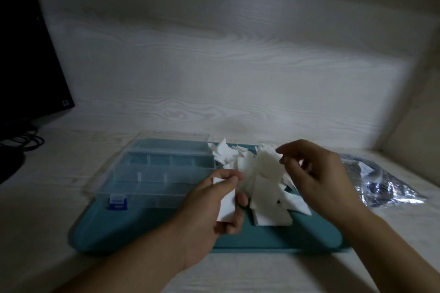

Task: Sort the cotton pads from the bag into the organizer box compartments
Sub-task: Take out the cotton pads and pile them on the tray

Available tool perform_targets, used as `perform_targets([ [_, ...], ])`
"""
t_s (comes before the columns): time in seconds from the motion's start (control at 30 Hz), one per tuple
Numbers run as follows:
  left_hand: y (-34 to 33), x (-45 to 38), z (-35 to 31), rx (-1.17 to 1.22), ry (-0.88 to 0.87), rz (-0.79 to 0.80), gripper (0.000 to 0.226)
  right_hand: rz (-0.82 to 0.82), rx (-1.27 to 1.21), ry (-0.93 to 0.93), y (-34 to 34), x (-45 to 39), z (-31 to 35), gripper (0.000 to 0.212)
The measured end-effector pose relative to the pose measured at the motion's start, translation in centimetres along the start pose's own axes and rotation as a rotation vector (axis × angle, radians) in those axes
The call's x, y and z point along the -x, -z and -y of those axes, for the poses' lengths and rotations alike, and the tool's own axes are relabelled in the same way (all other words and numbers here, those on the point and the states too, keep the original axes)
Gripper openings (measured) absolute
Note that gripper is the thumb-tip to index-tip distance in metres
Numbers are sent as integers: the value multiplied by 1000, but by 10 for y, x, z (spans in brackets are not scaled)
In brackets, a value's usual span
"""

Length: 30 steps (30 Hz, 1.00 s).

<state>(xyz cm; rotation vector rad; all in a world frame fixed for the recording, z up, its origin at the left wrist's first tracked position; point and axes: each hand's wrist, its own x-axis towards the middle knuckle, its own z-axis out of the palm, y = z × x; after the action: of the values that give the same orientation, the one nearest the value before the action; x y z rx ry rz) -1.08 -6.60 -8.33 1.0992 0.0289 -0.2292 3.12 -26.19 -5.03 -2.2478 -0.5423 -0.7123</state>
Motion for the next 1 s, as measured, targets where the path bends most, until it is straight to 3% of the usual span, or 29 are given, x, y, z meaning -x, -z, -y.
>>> perform_targets([
  [0.1,0,6,-4,8,18,18,25,169,166,-38,0,-2,-12,21],
  [0.2,0,8,-4,38,-3,4,41,392,272,0,-6,4,-8,42],
  [0.3,-1,8,-2,45,-24,5,49,485,345,24,-15,7,-3,53],
  [0.53,1,7,1,5,-40,9,50,298,127,-122,-5,1,4,17],
  [0.73,-1,6,2,-25,-45,7,48,255,332,-141,2,-4,-5,8],
  [0.8,0,6,2,-37,-50,8,48,214,309,-159,3,-5,-5,15],
  [0.9,0,7,2,-44,-59,14,48,179,108,-227,7,-7,-1,12],
  [1.0,0,8,1,-50,-52,25,50,216,-377,-310,17,-8,6,7],
])
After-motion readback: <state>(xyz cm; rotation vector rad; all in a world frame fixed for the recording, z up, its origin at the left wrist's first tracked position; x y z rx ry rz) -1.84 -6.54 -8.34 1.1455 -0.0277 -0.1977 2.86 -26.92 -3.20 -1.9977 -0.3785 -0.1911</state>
